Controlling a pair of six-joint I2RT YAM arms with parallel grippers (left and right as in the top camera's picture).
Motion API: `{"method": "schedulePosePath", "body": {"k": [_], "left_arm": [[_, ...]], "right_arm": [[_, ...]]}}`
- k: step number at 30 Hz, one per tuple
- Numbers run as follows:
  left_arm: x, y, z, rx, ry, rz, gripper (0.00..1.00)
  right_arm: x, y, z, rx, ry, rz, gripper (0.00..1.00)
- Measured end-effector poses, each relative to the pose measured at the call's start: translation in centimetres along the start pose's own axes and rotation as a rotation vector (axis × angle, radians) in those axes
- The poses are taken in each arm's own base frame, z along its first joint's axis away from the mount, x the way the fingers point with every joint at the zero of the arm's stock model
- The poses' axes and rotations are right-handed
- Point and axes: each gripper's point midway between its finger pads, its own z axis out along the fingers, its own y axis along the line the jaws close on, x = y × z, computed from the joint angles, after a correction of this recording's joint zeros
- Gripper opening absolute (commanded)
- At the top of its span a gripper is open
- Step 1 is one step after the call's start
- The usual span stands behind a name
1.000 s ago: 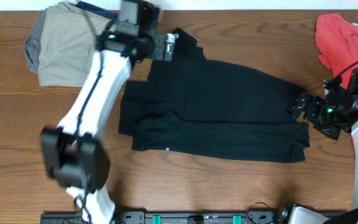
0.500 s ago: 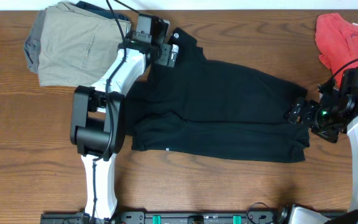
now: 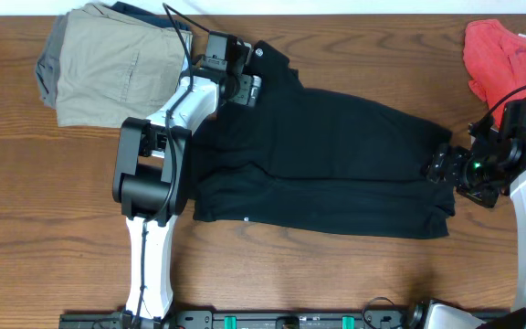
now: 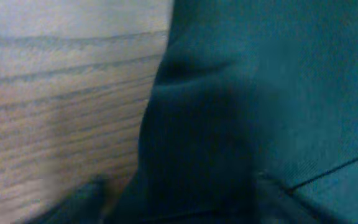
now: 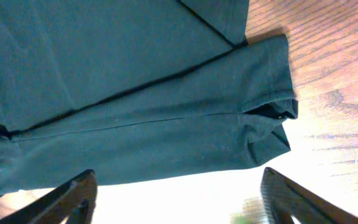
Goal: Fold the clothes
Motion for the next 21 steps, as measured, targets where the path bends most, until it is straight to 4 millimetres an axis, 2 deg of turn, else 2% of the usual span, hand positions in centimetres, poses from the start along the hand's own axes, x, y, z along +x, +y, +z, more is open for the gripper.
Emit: {"method": "schedulePosePath", "body": {"k": [3,9,14,18,21], "left_arm": [[0.1,0.0,0.0,0.001,0.003,0.005,0.06],[1.0,-0.1,-0.1,0.003,0.041,0.0,0.06],[2.6,-0.2,-1.3,0.004,0.121,-0.008,0.06],[3.9,-0.4,-3.4,0.005,0.195,-0.015,0.06],[4.1,-0.7,-6.0,0.006,0.228,-0.018,0.06]], "right_arm": [[-0.2,0.0,0.0,0.002,-0.008,-0.002,0.77],[-1.3,0.1,0.0,-0.003,-0.052,-0.009,0.75],[-2.6,0.3,-0.1,-0.011,-0.107,-0.011,0.72],[-4.1,0.2,-0.3,0.003,-0.17,-0.003,0.71],[-5.8,-0.2,-0.3,0.03,-0.228,0.008,0.73]]}}
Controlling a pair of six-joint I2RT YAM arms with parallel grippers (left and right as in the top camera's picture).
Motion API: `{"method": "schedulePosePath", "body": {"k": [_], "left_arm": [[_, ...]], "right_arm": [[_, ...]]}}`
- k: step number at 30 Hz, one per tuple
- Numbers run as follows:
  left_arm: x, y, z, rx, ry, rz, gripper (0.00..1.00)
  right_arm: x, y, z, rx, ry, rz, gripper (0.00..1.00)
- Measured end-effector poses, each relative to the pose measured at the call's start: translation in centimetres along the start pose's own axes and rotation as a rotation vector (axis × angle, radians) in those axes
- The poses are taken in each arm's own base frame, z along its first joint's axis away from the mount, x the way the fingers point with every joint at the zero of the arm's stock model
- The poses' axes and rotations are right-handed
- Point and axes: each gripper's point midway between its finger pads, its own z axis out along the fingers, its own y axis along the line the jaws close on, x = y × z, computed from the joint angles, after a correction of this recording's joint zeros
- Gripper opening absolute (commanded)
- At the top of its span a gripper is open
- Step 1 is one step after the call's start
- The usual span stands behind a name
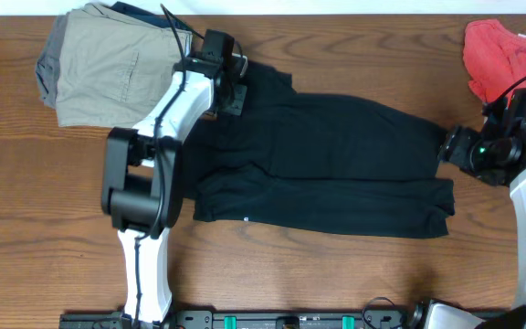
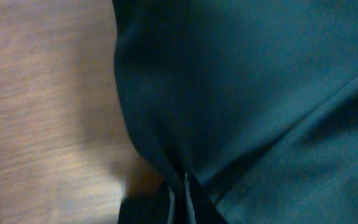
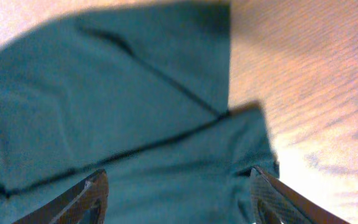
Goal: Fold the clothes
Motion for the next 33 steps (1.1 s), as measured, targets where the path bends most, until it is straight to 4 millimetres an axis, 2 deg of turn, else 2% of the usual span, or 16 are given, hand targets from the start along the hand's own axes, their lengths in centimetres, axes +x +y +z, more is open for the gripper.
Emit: {"method": "schedulePosePath", "body": {"k": [3,7,11,17,20,27,33], "left_arm": [[0.4,-0.3,-2.5,0.0,0.011,-0.001,0.06],[0.6,-0.5,-5.0,0.0,0.007,-0.001,0.06],[1.0,-0.5,-5.4,0.0,0.022,-0.002,0.06],[1.1,-0.5,-5.3,0.001,0.028,-0.003,0.06],[1.1,-0.5,-5.3,0.001,0.028,-0.003,0.06],[1.1,-0.5,-5.3,0.001,0.028,-0.003,0.06],[1.1,-0.5,-5.3,0.001,0.028,-0.003,0.06]], "right_arm": [[-1.2,-0.3,0.9,0.02,-0.029,0.01,0.8],[-2.4,-0.8,3.6,0.038,-0.028,0.021,0.86],[-2.8,-1.5,6.6,0.065,0.044,0.035,0.87],[-6.9,-1.2,9.5,0.073,0.045,0.03,0.85],[-8.1,-1.2,10.9,0.078,0.053,0.014,0.8],[-7.0,-2.2,14.8,0.098,0.147,-0.006,0.58],[-6.4,-2.5,16.3,0.102,0.175,-0.004,0.57]]}}
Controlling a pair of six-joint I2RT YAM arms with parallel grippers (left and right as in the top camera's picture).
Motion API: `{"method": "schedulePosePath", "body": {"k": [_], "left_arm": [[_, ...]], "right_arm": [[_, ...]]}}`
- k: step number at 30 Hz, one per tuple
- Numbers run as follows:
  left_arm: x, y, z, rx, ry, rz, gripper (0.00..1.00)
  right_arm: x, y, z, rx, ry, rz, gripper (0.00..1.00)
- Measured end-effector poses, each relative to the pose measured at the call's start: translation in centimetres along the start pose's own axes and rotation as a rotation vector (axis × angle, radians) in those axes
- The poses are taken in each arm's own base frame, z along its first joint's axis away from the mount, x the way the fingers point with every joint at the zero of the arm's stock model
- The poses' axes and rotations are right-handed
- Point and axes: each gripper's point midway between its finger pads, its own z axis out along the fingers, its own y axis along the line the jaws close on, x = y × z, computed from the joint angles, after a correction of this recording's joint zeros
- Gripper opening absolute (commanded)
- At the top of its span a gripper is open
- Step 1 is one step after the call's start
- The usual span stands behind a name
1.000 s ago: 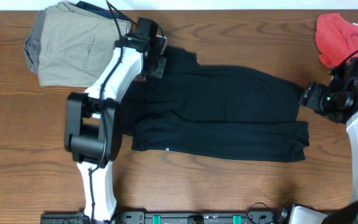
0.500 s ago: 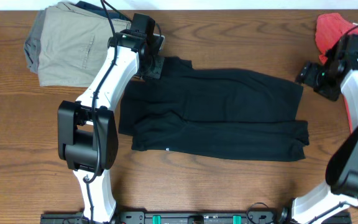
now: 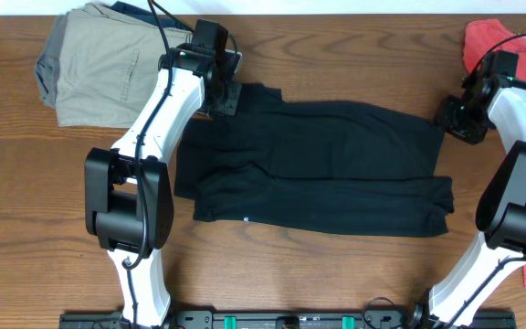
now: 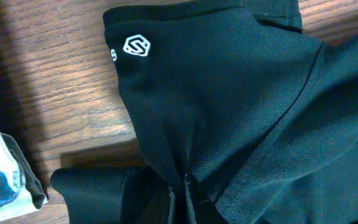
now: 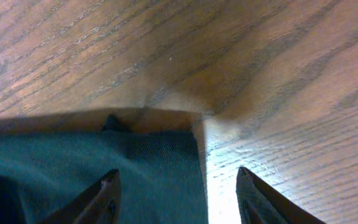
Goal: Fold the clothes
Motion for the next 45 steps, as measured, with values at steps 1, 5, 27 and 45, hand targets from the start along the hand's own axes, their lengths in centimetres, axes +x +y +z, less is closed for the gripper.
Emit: {"method": "schedulePosePath", "body": {"k": [1,5,27,45], "left_arm": [[0.0,0.0,0.0,0.0,0.0,0.0,0.06],[0.0,0.0,0.0,0.0,0.0,0.0,0.06],[0.0,0.0,0.0,0.0,0.0,0.0,0.06],[0.0,0.0,0.0,0.0,0.0,0.0,0.06]], "right_arm": [[0.0,0.0,0.1,0.0,-0.001,0.0,0.57],[-0.4,0.0,0.7,-0.003,-0.011,-0.002,0.57],[-0.6,1.3,2.3,-0.045,-0.01,-0.042,0.41],[-0.6,1.6,2.3,-0.05,-0.012,-0.049,0.39]]}}
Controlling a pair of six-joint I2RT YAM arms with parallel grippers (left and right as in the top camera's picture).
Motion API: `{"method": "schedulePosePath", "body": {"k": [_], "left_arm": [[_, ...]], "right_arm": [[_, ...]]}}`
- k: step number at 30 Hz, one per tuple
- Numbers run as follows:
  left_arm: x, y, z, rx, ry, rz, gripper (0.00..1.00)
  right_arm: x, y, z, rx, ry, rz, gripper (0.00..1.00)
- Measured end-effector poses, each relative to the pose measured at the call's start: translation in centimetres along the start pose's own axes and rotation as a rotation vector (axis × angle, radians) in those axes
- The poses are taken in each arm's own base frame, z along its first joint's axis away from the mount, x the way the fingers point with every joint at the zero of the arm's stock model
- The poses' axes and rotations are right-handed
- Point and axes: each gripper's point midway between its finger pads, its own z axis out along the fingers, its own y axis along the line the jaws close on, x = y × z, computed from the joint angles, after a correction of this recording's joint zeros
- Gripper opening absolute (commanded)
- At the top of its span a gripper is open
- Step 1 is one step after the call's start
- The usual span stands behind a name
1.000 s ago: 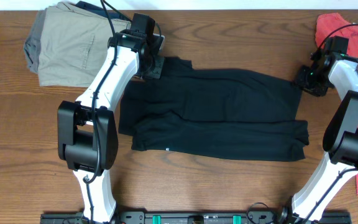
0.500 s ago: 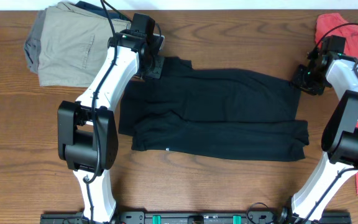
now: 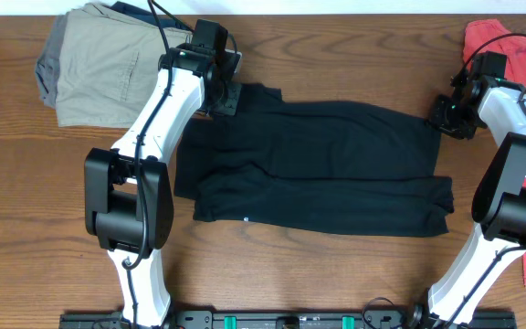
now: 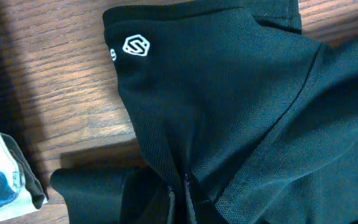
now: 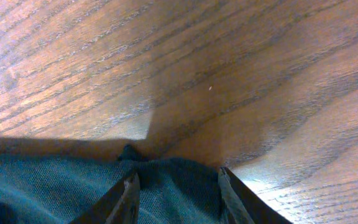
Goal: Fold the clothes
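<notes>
A black garment (image 3: 318, 169) lies spread across the middle of the table. My left gripper (image 3: 226, 96) is at its upper left corner. In the left wrist view it (image 4: 179, 200) is shut on a pinch of the black cloth, below a small white logo (image 4: 137, 45). My right gripper (image 3: 438, 116) is at the garment's upper right corner. In the right wrist view it (image 5: 179, 196) is open, with the fingers (image 5: 131, 193) on either side of the cloth corner (image 5: 173, 180) on the wood.
A folded khaki pile (image 3: 108, 59) lies at the back left, close to the left arm. A red garment (image 3: 510, 50) lies at the back right, behind the right gripper. More red cloth shows at the right edge.
My right gripper has come closer to the garment's upper right corner, and its fingers now stand narrower around the cloth. The left gripper and the garment have not visibly moved.
My left gripper was at the upper left corner of the slanted garment, the right open by the leg ends at the right. Then the left was shut on the cloth. Later the upper edge lay straighter, and the right stood open at the upper right corner, where it now straddles the cloth.
</notes>
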Motion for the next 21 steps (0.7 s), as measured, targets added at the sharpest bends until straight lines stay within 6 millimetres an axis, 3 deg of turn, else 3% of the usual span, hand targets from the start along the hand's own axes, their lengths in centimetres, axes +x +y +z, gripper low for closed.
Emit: {"method": "schedulePosePath", "body": {"k": [3,8,16,21], "left_arm": [[0.0,0.0,0.0,0.0,0.0,0.0,0.06],[0.0,0.0,0.0,0.0,0.0,0.0,0.06],[-0.9,0.0,0.0,-0.001,-0.035,0.003,0.06],[-1.4,-0.2,-1.9,-0.001,-0.074,0.007,0.06]], "right_arm": [[0.2,-0.1,0.4,0.001,0.008,0.0,0.32],[0.2,0.1,0.6,-0.01,0.012,-0.002,0.01],[0.7,0.1,0.3,-0.008,0.052,0.009,0.01],[0.9,-0.3,-1.2,0.02,0.108,0.024,0.01]]}}
